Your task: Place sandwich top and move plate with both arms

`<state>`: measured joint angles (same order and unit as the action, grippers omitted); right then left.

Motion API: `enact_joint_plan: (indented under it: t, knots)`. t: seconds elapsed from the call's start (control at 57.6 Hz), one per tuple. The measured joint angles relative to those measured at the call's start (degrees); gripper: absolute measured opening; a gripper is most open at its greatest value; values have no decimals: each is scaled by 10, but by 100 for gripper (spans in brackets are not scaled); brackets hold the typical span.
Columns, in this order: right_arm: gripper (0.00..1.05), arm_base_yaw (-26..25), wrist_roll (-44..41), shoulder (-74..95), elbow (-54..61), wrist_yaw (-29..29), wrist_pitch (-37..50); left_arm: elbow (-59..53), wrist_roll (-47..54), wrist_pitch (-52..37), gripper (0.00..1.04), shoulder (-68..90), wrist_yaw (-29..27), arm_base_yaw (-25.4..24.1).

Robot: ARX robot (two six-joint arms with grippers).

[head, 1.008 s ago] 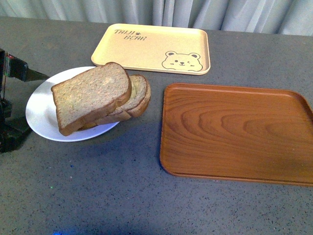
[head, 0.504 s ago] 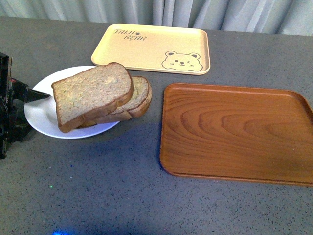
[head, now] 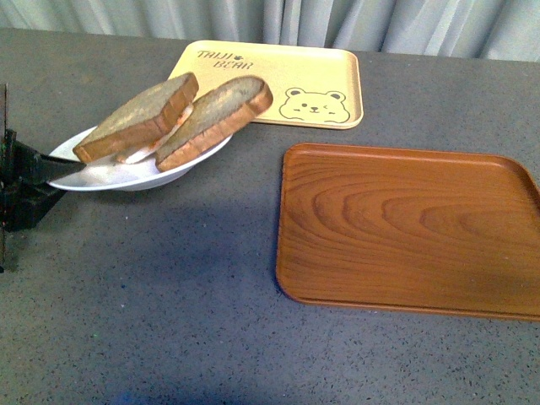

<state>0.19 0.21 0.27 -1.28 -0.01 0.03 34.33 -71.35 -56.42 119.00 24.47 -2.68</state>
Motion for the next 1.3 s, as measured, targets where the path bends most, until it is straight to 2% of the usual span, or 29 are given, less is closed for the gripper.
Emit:
enact_joint_plan:
  t: [0.417,0.782,1.008,1.303]
  knots:
    - [96,0,0,0,0,0,0,143,60,106,2,-43,-1,75]
    - [96,0,0,0,0,0,0,381,112,208,2,108,-6,144]
    - [96,0,0,0,0,0,0,535,129,267,2,223,-17,157]
    - [96,0,0,0,0,0,0,638,134,332,2,282,-40,158]
